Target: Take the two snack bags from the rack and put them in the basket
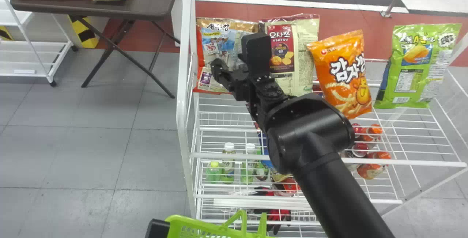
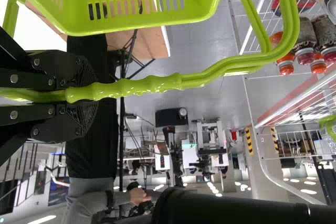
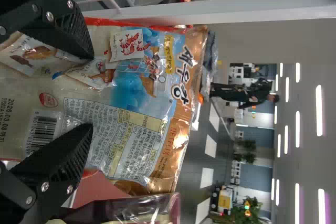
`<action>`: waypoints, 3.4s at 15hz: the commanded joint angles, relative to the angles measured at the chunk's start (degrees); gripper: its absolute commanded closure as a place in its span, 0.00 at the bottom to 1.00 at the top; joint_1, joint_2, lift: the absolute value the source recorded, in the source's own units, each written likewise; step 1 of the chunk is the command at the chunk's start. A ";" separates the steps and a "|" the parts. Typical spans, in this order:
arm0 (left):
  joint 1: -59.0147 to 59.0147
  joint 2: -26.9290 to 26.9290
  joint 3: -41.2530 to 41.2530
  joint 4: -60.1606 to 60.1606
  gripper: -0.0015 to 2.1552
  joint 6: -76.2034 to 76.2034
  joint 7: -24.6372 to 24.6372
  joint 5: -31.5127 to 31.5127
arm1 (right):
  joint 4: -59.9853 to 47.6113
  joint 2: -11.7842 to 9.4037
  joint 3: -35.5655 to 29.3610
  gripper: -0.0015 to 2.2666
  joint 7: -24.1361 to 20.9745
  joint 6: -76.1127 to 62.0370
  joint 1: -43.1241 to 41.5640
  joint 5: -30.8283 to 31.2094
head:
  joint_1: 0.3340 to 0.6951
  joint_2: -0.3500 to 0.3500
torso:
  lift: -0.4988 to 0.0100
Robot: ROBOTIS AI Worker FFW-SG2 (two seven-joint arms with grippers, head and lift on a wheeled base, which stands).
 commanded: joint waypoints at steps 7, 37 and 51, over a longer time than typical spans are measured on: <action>-0.61 -0.05 0.11 0.12 0.77 0.07 0.81 0.43 | -6.66 0.13 1.50 0.99 3.39 -0.23 4.14 1.60 | 1.00 0.43 | 0.96; -0.17 -3.18 0.38 -0.85 0.77 -2.28 1.87 -0.18 | -76.53 -20.75 -42.27 0.99 23.87 62.88 53.71 -23.80 | 1.00 0.00 | 0.96; 1.41 -3.18 -0.15 -5.42 0.76 -1.23 2.30 -0.09 | -55.35 -15.04 -11.15 0.99 23.16 55.14 48.88 -8.33 | 1.00 0.00 | 0.96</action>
